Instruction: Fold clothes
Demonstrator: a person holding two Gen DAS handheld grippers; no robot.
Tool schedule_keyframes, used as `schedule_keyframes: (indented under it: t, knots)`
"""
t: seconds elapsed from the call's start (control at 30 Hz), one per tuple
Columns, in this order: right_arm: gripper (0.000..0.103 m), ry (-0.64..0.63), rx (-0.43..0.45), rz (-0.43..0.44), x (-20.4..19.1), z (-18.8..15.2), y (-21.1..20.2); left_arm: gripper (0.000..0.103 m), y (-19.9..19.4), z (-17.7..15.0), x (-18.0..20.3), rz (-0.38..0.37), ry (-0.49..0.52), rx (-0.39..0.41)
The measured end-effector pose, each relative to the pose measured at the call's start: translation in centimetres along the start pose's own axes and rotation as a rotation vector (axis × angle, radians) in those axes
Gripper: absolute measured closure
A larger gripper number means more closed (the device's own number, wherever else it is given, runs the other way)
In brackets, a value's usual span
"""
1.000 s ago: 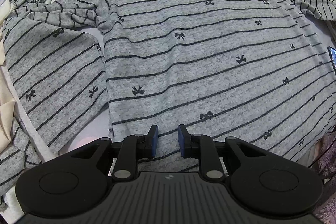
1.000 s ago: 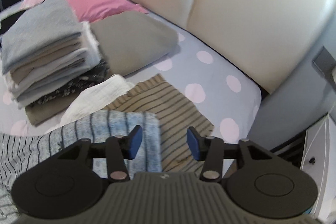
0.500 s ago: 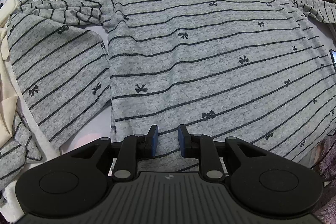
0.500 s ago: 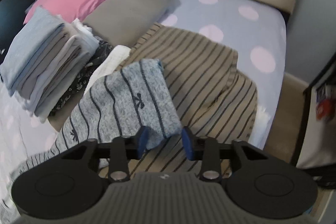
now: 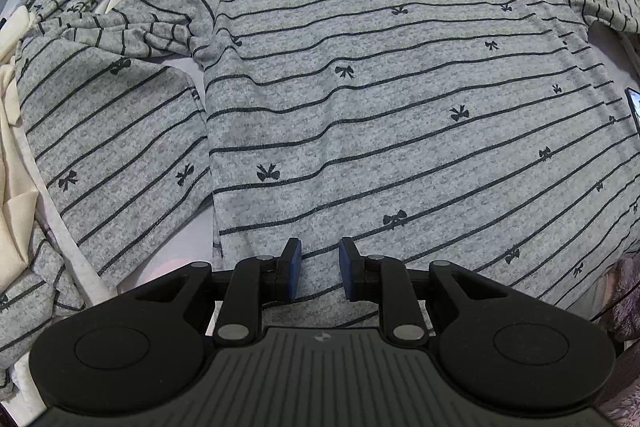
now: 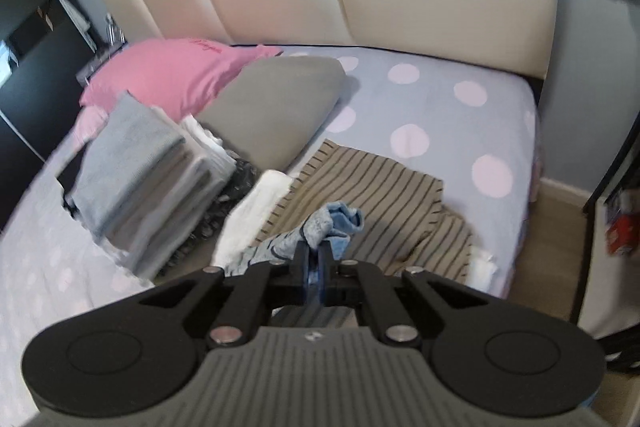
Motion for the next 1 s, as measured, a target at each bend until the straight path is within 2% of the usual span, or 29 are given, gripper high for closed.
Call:
schedule_keyframes:
  t: [0.1, 0.17, 0.2, 0.23, 0.27, 0.3, 0.4, 0.47, 0.6, 0.67, 0.87, 1.0]
  knots:
    - [0.097, -0.026, -0.043, -0.048, 0.7, -1.4, 1.9, 0.084, -0.6, 0.1, -0.3, -0.005, -0.016, 0.022]
    - [0.089, -0.026, -0.063, -0.086, 1.4, -2.5, 3.0, 0.081, -1.1, 0.2, -0.8, -0.008, -0.033, 0.042]
    - [0.089, -0.033, -0.065, -0.100, 1.6, -3.0, 3.2, 0.080, -1.4, 0.3, -1.0, -0.008, -0.042, 0.053]
    - [0.084, -0.046, -0.060, -0.114, 1.7, -3.4, 3.2, 0.079, -1.7, 0.3, -1.3, -0.002, -0.053, 0.066]
    - [0.075, -0.069, -0.051, -0.122, 1.5, -3.7, 3.1, 0.079, -2.1, 0.5, -1.7, 0.005, -0.063, 0.079]
    - [0.072, -0.097, -0.038, -0.122, 1.2, -4.2, 2.7, 0.079, -2.4, 0.6, -2.0, 0.012, -0.074, 0.093]
    - [0.068, -0.188, -0.004, -0.059, -0.6, -5.9, 1.1, 0.079, -3.6, 1.1, -3.4, 0.032, -0.117, 0.139]
    - [0.059, -0.233, 0.020, -0.014, -2.2, -7.0, 0.1, 0.079, -4.5, 1.4, -4.4, 0.049, -0.146, 0.173]
    - [0.057, -0.318, 0.025, 0.076, -6.0, -10.0, -0.6, 0.079, -6.5, 1.7, -6.4, 0.071, -0.188, 0.228]
    - [0.048, -0.363, 0.019, 0.120, -8.2, -11.8, -0.4, 0.079, -7.5, 1.9, -7.3, 0.085, -0.194, 0.250]
    - [0.042, -0.507, -0.049, 0.262, -14.0, -18.8, 0.2, 0.073, -10.2, 1.6, -10.7, 0.148, -0.221, 0.312]
    - [0.040, -0.559, -0.140, 0.340, -16.8, -23.9, 1.5, 0.070, -10.7, 0.8, -12.7, 0.166, -0.262, 0.336]
Point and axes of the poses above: each gripper's, at about its wrist camera, not at the fingertips, and y roughly the way its jaws point, x to its right, z to its top, the point moved 9 cm from there along y, roughly the way its jaws point, and after that the axes turned 4 degrees about -x, right-handed, at the moved point
